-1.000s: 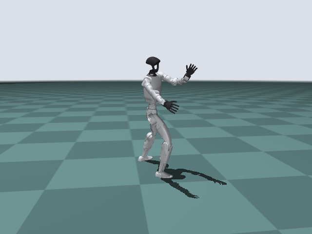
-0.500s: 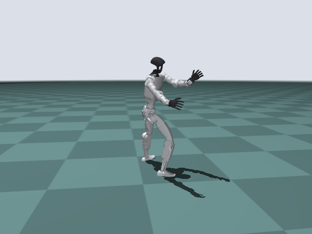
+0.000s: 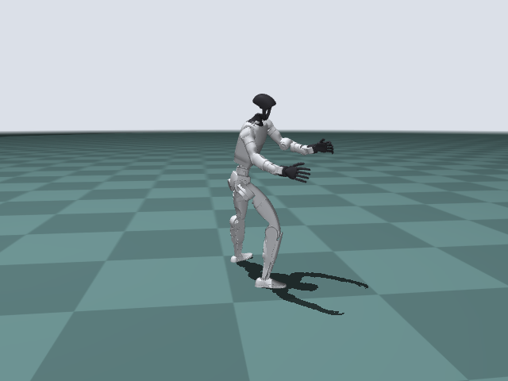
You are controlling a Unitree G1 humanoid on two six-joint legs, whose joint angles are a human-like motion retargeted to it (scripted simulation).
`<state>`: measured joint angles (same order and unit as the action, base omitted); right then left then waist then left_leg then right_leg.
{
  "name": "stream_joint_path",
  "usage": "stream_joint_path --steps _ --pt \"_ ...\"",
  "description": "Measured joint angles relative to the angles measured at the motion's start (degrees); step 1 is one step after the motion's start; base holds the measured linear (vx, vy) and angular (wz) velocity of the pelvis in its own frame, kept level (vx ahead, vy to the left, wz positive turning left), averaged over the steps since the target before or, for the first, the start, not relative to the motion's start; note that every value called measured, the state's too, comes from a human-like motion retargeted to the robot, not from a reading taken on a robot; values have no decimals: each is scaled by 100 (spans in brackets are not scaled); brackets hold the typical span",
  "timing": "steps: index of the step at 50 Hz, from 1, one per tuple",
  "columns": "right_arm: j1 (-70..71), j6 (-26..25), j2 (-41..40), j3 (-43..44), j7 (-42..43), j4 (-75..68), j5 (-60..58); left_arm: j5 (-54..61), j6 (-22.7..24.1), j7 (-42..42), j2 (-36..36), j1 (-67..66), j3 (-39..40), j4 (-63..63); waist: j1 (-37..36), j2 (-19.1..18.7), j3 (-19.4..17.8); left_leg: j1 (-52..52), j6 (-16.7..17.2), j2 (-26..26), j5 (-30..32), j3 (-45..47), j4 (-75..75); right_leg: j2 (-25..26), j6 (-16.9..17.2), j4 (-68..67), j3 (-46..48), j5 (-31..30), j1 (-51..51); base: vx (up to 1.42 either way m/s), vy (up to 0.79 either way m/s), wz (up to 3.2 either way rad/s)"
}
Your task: Kungfu
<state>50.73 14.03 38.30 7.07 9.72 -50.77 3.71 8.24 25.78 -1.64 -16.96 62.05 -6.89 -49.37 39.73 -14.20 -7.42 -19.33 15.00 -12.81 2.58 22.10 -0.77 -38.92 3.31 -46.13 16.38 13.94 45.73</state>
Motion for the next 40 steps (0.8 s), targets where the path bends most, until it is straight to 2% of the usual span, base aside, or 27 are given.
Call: stream_joint_path --steps 2,3,5,7,8,10,12,15,18,20,25,27,34,38,40 --pt "-696 -158 -303 79 -702 630 367 177 -347 935 -181 -950 43 547 -80 -8 39 2 0 13 -11 -32 -7 13 20 53 2 -21 -71 14 10 15" --pt "-1110 -77 -502 101 -1012 938 589 176 -425 1353 -193 -1443 201 749 -133 -5 60 13 0 31 -17 -51 -7 7 36 62 -7 -19 -109 19 11 21" --pt "-2113 95 -971 139 -1564 1556 1161 189 -412 1931 -9 -2470 566 927 -262 5 104 19 0 88 -34 -100 -10 -27 77 72 -18 -10 -196 20 8 33" --pt "-3378 165 -1496 151 -2228 2229 1938 706 -385 2190 308 -3720 374 1040 -505 -2 168 2 0 143 -70 -158 -14 -56 140 109 -8 -14 -308 24 10 42" --pt "-4077 156 -1814 153 -2625 2593 2349 1016 -458 2577 506 -4369 379 1071 -669 1 203 -11 0 169 -91 -182 -14 -67 173 135 -12 -22 -355 17 7 11" --pt "-5286 -40 -2569 86 -3371 3153 3047 1746 -693 3317 745 -5670 433 1147 -1123 -91 -18 29 0 -193 -136 -139 -96 357 100 128 81 28 -545 8 2 -35" --pt "-6245 -211 -3337 170 -3873 3441 3333 2405 -867 3487 1139 -6842 538 1271 -1343 -98 -17 -14 0 -168 -181 -233 -121 382 169 227 90 -18 -689 20 18 21" --pt "-7283 -47 -4185 132 -3604 3562 3991 3360 -553 2992 1508 -8270 714 1781 -1617 -55 26 -45 0 -159 -210 -414 -164 445 253 419 132 -91 -977 19 13 39" --pt "-7654 546 -3990 -49 -3041 3410 5165 3224 -159 2421 1686 -8899 1079 2272 -1856 65 130 -10 0 -143 -212 -514 -166 487 287 666 144 -199 -1233 17 12 25" --pt "-7689 589 -3642 -217 -3024 3356 5117 2981 -30 2250 1637 -8961 1135 2528 -1985 126 221 25 0 -81 -216 -564 -152 470 276 838 178 -272 -1384 18 21 23" --pt "-7512 -562 -2796 -390 -4093 3430 3530 2505 -443 2456 1203 -8539 984 2853 -2267 191 333 10 0 -107 -297 -706 -252 671 245 1399 309 -439 -1835 11 21 15" --pt "-7385 -662 -2653 -360 -4246 3507 3030 2394 -544 2546 1140 -8344 910 2921 -2281 193 346 19 0 -119 -321 -798 -275 787 282 1591 353 -382 -2032 8 16 22" --pt "-6955 -243 -2315 -228 -3668 3649 2783 2336 -279 2171 1117 -7855 914 3123 -2183 121 323 106 0 -272 -441 -967 -337 1418 585 2036 -27 428 -2468 10 17 6" --pt "-6813 -226 -2127 -6 -3591 3714 2816 2317 -281 2146 1013 -7702 1047 3137 -1944 106 283 47 0 -311 -479 -1118 -416 1918 893 2018 -792 864 -2574 6 11 36" --pt "-6737 -146 -2024 148 -3472 3756 2807 2260 -290 2153 874 -7614 1181 3142 -1809 79 227 -86 0 -380 -502 -1281 -540 2234 918 1971 -1163 972 -2645 1 -2 62"
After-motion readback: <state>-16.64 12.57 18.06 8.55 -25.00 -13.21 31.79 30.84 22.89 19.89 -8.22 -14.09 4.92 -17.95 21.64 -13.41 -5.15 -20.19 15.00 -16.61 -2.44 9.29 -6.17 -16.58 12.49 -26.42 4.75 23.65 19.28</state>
